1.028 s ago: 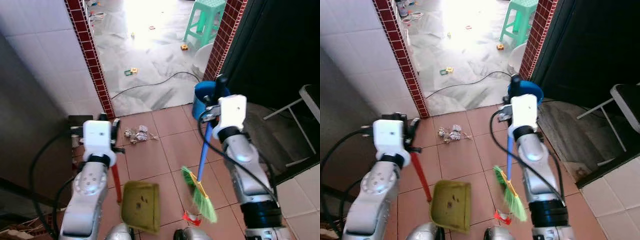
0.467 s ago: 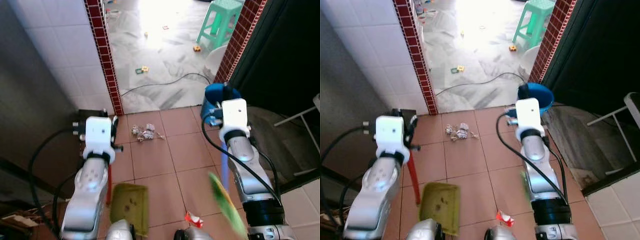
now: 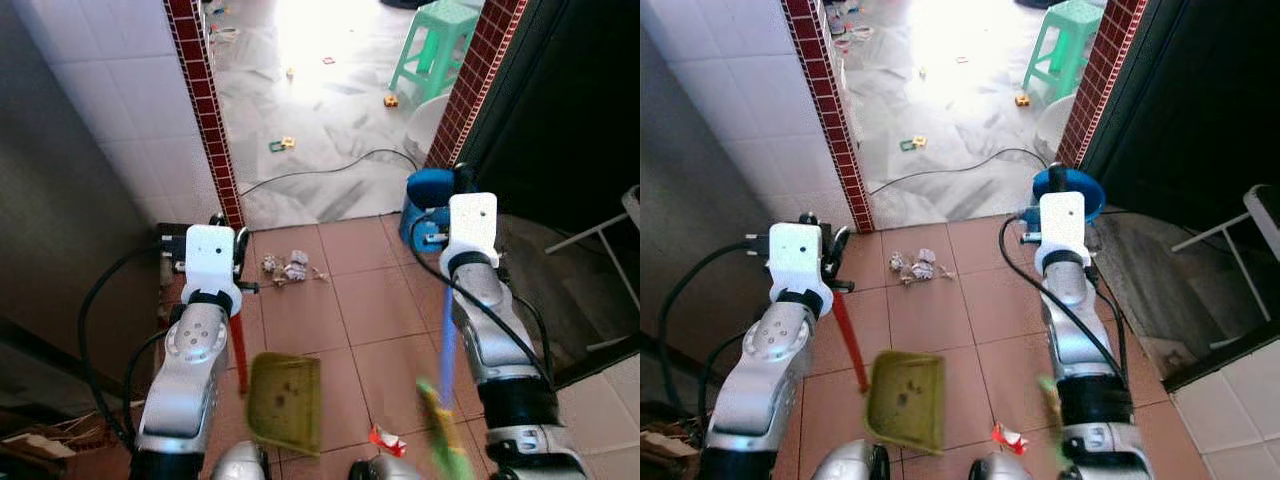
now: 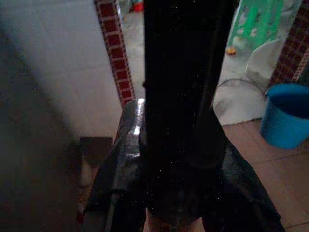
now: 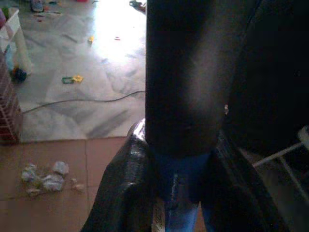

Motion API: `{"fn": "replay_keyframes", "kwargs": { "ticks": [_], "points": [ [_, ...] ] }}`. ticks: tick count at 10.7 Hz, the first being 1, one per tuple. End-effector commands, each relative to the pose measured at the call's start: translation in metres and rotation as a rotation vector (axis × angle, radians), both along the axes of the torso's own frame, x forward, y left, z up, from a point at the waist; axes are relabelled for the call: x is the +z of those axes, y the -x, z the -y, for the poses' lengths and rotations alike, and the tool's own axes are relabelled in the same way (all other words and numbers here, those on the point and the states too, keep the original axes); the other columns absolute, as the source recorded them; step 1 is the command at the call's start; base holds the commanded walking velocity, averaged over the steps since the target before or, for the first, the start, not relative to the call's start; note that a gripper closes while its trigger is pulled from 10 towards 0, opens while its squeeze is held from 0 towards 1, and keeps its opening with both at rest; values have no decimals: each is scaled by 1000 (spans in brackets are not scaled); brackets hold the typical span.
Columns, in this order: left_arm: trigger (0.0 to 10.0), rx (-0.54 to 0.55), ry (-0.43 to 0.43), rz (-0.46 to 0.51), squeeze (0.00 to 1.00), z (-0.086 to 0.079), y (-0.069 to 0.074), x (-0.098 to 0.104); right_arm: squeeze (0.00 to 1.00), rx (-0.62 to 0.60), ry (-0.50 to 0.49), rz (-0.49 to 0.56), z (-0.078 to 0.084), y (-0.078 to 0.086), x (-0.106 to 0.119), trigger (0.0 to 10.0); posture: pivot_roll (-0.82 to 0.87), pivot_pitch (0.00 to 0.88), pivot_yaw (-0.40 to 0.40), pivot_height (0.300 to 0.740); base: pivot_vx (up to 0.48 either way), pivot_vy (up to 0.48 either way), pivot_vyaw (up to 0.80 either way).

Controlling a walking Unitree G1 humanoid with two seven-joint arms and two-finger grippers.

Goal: Sweep floor

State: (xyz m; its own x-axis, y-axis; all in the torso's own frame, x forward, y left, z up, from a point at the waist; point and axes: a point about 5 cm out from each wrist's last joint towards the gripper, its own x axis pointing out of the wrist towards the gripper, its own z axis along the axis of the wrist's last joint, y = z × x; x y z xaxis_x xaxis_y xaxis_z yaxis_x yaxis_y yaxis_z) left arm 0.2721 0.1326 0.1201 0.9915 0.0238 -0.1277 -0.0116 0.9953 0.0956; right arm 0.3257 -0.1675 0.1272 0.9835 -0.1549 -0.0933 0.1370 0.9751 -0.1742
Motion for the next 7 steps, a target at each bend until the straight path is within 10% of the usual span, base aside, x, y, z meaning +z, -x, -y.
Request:
{"fn": "replay_keyframes", "kwargs": {
  "ticks": [1, 7],
  "points": [
    [10000, 21, -20, 18, 0, -2, -4, 5, 0, -13, -37, 21, -1, -3, 9, 10000, 31, 0, -25, 740, 0, 0, 0],
    [10000, -70, 87, -118, 0, 34, -36, -35, 0, -54, -353, 57, -20, -22, 26, 10000, -41, 44, 9, 740, 0, 0, 0]
  ]
}}
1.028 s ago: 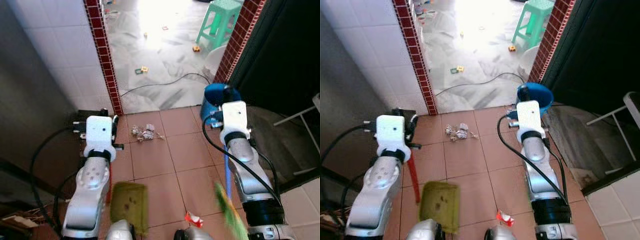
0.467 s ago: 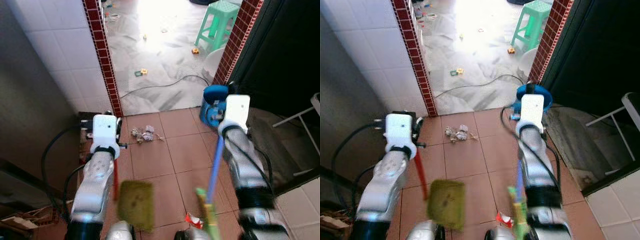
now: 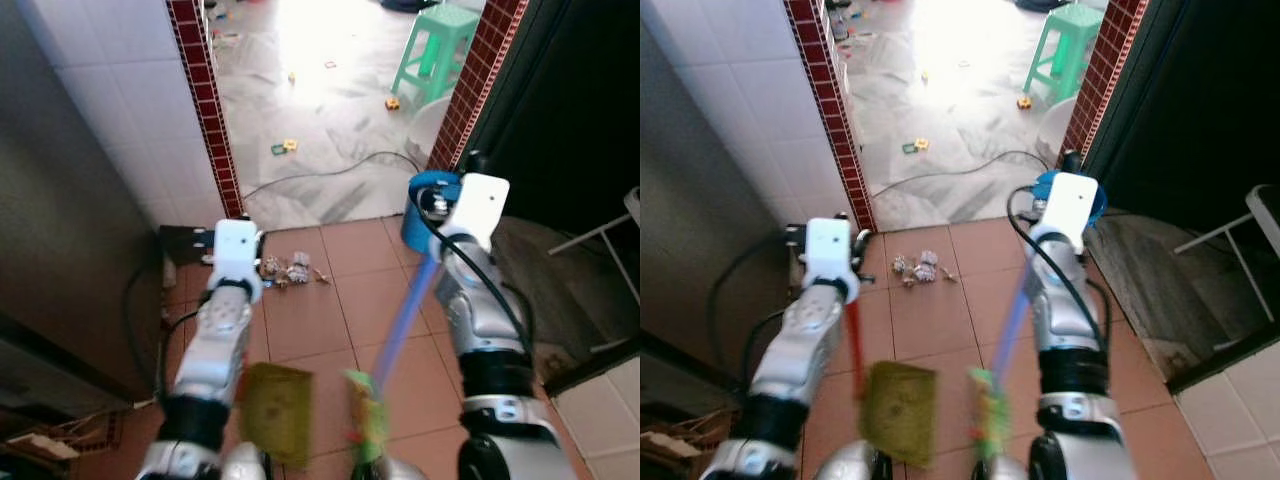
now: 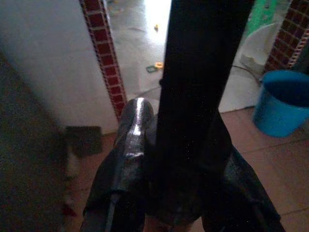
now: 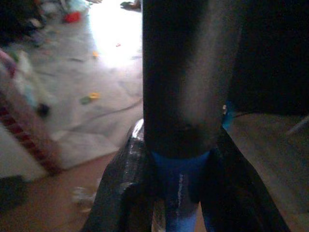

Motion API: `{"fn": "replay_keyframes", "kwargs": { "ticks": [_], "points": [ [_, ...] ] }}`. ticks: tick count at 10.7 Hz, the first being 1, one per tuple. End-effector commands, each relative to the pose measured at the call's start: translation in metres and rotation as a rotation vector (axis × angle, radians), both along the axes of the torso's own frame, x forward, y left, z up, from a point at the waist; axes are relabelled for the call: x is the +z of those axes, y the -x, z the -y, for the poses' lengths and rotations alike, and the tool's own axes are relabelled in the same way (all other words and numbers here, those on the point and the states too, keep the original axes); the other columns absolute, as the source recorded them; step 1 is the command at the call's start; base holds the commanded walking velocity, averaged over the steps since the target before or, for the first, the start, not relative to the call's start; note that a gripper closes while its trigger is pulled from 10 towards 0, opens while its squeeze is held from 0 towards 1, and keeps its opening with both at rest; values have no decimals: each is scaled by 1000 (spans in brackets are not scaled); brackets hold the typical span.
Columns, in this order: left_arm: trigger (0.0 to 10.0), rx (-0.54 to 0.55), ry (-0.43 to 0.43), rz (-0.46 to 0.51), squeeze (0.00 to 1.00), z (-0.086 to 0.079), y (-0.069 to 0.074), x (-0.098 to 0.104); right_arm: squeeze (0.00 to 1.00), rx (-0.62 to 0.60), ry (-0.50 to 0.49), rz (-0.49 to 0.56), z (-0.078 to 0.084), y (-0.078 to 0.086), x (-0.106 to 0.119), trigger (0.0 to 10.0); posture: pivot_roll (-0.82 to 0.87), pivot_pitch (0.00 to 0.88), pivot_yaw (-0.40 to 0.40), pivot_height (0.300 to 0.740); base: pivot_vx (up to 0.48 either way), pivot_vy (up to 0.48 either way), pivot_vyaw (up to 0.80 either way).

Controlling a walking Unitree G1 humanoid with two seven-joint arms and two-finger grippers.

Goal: Sweep floor

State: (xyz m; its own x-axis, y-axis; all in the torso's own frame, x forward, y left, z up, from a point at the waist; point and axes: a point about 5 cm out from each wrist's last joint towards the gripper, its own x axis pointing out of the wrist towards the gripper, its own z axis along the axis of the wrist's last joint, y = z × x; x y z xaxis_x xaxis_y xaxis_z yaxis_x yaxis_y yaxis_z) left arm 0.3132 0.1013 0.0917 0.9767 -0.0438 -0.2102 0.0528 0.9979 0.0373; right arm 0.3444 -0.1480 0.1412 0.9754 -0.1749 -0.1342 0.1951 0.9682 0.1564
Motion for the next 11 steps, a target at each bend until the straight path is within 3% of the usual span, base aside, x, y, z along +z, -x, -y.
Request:
{"fn": "replay_keyframes", "kwargs": {
  "ticks": [1, 3, 7, 9, 11],
  "points": [
    [10000, -44, 86, -71, 0, 18, 0, -13, 0, 49, -121, 129, -10, -4, 25, 10000, -43, 45, 12, 740, 0, 0, 0],
    [10000, -55, 110, -112, 0, 25, -2, -23, 0, 109, -218, 205, -18, -6, 40, 10000, -50, 48, 19, 740, 0, 0, 0],
    [10000, -39, 100, -95, 0, 27, -6, -27, 0, 344, -29, 399, -33, -8, 83, 10000, -53, 46, 14, 740, 0, 0, 0],
    [10000, 48, 44, 9, 0, 13, -12, -17, 0, 409, 90, 453, -35, -5, 89, 10000, -51, 40, 19, 740, 0, 0, 0],
    [10000, 108, 26, 47, 0, 1, -15, -14, 0, 387, 212, 486, -27, -1, 87, 10000, -49, 36, 20, 740, 0, 0, 0]
  ]
}}
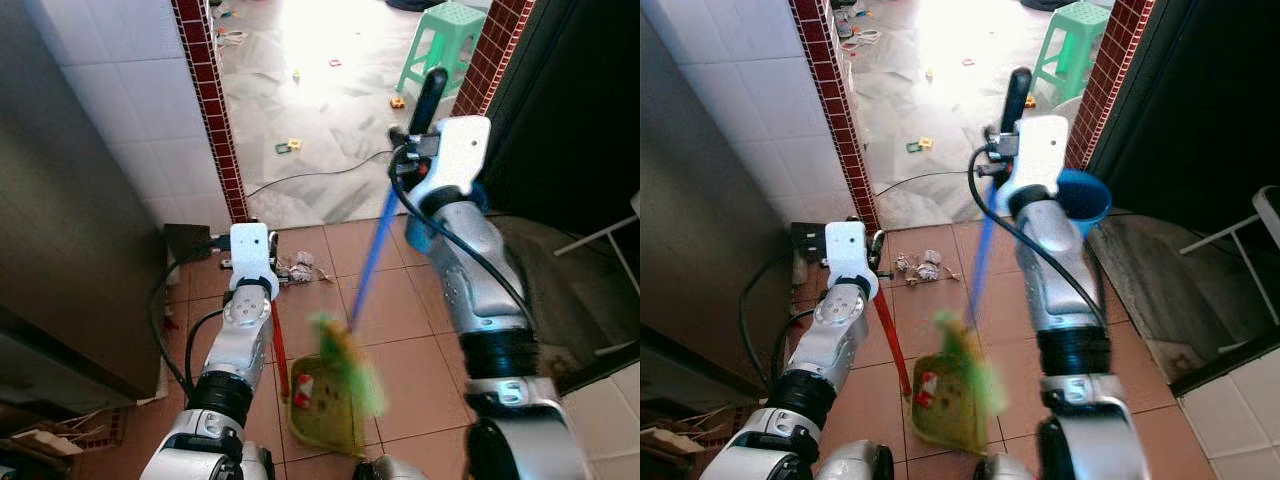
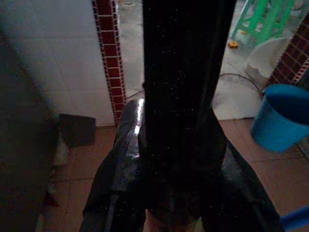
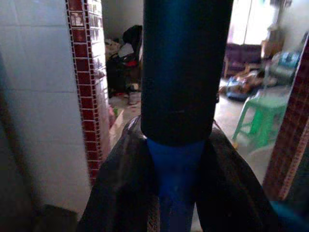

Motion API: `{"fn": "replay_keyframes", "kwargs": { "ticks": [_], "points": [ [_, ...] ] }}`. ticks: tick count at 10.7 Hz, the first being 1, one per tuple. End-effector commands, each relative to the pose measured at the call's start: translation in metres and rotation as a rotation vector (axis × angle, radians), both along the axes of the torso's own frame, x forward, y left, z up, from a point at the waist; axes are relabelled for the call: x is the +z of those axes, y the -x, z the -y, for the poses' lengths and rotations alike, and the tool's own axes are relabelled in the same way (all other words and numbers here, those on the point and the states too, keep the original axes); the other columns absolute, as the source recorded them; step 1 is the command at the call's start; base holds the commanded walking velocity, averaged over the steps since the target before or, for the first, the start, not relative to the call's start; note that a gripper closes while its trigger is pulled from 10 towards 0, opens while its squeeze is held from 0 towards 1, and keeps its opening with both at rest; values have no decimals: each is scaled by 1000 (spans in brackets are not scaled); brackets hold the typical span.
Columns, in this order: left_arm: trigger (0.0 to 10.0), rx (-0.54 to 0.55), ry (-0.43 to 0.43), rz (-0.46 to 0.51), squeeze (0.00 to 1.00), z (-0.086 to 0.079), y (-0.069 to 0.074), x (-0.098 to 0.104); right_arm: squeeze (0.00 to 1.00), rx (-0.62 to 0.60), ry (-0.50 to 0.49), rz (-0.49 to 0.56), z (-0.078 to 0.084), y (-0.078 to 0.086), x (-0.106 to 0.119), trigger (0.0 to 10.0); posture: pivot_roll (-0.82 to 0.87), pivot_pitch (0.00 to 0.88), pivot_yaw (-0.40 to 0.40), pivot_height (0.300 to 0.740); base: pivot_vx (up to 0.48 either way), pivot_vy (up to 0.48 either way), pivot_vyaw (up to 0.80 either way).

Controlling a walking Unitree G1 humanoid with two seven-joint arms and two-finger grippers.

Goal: Sweep floor

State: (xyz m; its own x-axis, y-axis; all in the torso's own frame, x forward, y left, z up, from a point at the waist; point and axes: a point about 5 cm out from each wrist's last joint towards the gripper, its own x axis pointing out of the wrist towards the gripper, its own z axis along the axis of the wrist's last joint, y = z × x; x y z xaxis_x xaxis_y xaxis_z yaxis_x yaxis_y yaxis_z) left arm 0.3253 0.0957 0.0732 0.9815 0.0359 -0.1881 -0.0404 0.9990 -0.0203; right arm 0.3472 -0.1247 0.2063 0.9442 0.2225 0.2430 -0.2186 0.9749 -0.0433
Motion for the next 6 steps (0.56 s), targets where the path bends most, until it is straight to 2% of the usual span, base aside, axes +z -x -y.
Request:
{"fn": "replay_keyframes", "kwargs": {
  "ticks": [1, 3, 4, 6],
  "points": [
    [10000, 27, -48, 42, 0, -6, -4, 6, 0, -7, 43, 119, 3, 6, 18, 10000, -49, 32, 23, 740, 0, 0, 0],
    [10000, 41, -75, 90, 0, -9, -5, 12, 0, -90, 142, 134, 18, 10, 11, 10000, -52, 29, 28, 740, 0, 0, 0],
    [10000, 36, -53, 136, 0, -14, -5, 23, 0, -201, 147, 61, 38, 14, -8, 10000, -55, 32, 34, 740, 0, 0, 0],
    [10000, 15, -41, 212, 0, -20, -1, 39, 0, -213, 120, 22, 41, 24, -23, 10000, -51, 33, 33, 740, 0, 0, 0]
  ]
}}
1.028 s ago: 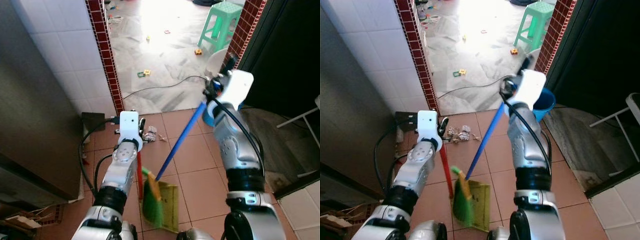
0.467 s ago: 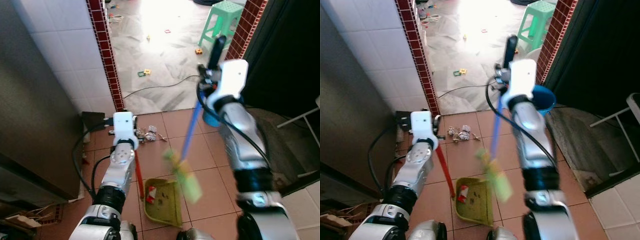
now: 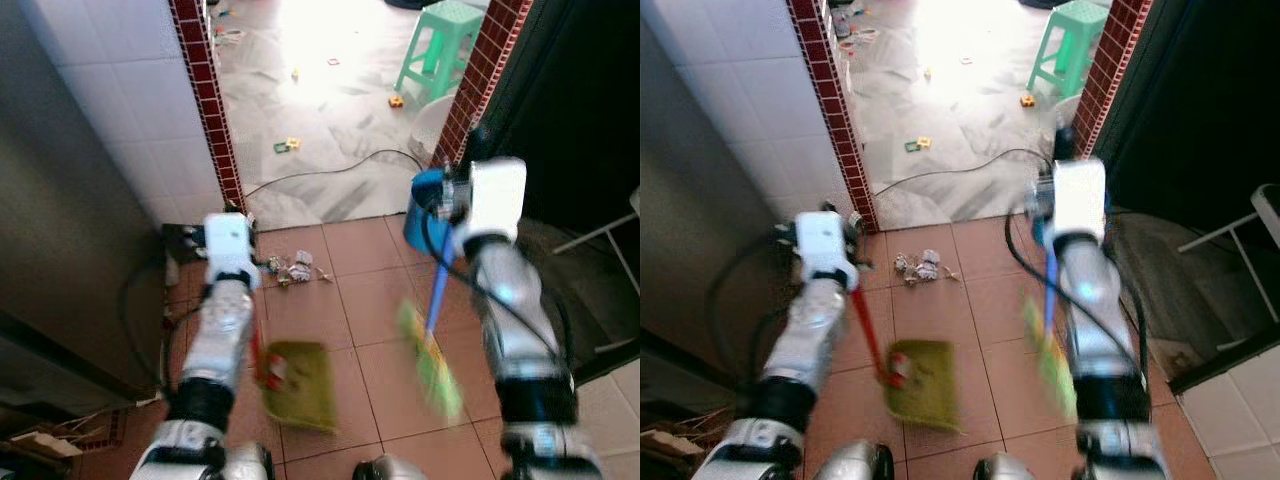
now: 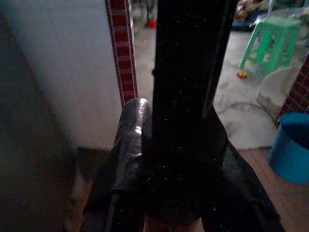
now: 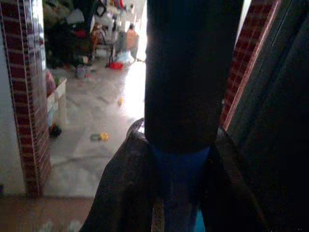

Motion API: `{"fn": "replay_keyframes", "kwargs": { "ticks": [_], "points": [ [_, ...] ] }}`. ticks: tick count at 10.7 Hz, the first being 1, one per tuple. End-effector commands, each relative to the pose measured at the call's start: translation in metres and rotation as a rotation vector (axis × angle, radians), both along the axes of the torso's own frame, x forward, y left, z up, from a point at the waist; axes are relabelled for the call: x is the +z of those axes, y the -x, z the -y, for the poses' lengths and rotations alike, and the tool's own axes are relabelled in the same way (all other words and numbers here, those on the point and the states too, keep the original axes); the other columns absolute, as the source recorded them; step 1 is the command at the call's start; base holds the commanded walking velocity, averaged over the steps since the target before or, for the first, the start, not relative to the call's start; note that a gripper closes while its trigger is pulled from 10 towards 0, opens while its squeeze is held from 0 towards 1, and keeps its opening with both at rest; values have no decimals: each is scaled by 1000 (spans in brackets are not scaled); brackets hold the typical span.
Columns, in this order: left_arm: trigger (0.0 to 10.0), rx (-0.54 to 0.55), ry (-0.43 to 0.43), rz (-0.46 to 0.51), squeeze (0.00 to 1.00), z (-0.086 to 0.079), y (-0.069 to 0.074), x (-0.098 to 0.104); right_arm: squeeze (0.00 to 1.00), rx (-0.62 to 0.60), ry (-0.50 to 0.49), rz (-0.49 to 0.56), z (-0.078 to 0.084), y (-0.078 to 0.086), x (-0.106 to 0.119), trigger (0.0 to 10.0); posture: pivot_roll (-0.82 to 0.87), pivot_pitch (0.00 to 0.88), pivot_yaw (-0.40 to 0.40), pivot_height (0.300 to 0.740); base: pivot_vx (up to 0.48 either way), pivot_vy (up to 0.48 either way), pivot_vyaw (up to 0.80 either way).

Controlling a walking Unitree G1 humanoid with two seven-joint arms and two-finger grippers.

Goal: Sweep floor

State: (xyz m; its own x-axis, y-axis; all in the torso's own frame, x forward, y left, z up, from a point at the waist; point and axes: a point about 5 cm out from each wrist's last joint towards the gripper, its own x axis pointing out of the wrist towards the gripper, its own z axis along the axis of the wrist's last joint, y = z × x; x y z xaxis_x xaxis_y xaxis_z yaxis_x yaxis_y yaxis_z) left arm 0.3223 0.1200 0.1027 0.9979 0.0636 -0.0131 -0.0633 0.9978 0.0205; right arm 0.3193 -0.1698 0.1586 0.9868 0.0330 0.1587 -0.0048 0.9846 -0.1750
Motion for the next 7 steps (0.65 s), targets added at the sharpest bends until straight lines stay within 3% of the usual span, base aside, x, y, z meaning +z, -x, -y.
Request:
{"fn": "replay_keyframes", "kwargs": {
  "ticks": [1, 2, 3, 4, 5, 7],
  "points": [
    [10000, -27, 5, 78, 0, 2, -1, 17, 0, 17, 5, 80, -6, 2, 17, 10000, -37, 26, 32, 740, 0, 0, 0],
    [10000, -35, 13, 130, 0, -2, 3, 30, 0, -26, -36, 21, -2, 13, -5, 10000, -21, 15, 39, 740, 0, 0, 0],
    [10000, -43, 20, 131, 0, -3, 4, 33, 0, -42, -66, -13, -4, 13, -15, 10000, -18, 10, 53, 740, 0, 0, 0],
    [10000, -54, 16, 117, 0, -4, 4, 30, 0, -37, -87, 9, -12, 7, -10, 10000, -23, 8, 62, 740, 0, 0, -800],
    [10000, -68, 20, 106, 0, -2, 6, 29, 0, -26, -95, 42, -18, 1, -1, 10000, -22, 10, 64, 740, 0, 0, 0],
    [10000, -88, 34, 105, 0, 3, 9, 30, 0, -14, -96, 30, -22, 1, -3, 10000, -19, 12, 53, 740, 0, -126, -216]
  ]
}}
